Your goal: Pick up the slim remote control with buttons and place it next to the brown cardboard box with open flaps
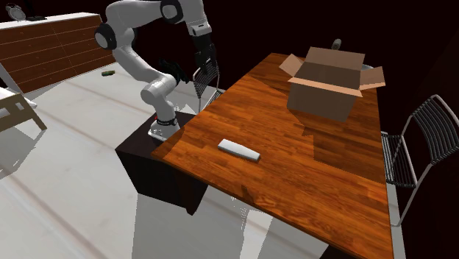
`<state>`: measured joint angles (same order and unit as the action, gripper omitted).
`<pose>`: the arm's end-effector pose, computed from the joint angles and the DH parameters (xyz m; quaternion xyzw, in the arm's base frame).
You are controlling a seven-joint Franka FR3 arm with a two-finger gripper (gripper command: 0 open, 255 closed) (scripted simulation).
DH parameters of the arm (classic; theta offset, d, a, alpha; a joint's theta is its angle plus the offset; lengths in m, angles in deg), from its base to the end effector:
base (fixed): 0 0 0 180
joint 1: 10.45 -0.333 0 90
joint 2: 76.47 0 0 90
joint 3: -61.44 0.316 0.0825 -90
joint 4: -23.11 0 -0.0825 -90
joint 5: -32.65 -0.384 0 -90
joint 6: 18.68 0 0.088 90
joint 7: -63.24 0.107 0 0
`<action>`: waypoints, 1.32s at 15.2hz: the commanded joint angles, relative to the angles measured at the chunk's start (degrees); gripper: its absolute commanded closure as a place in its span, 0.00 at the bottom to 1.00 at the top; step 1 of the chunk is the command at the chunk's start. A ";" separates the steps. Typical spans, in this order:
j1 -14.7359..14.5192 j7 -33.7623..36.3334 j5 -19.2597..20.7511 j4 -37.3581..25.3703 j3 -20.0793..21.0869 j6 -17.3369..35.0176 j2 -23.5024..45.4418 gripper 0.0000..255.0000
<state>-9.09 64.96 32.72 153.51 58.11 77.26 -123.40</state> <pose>0.3054 -0.0330 0.6487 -0.9927 0.0487 -0.1085 0.0187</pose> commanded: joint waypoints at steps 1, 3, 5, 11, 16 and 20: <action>0.00 0.00 0.00 0.00 0.00 0.00 0.00 0.00; 0.29 -0.60 0.50 0.89 -0.83 2.75 2.75 0.00; 0.56 -1.19 0.95 1.53 -1.67 5.46 5.72 0.00; 1.28 -2.98 1.92 1.95 -4.22 13.26 15.76 0.00; 1.75 -4.58 2.10 0.56 -6.32 19.12 25.22 0.00; 2.11 -6.05 1.66 -1.68 -7.90 23.18 33.32 0.00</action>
<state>-7.06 59.25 34.51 152.51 50.57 99.55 -92.10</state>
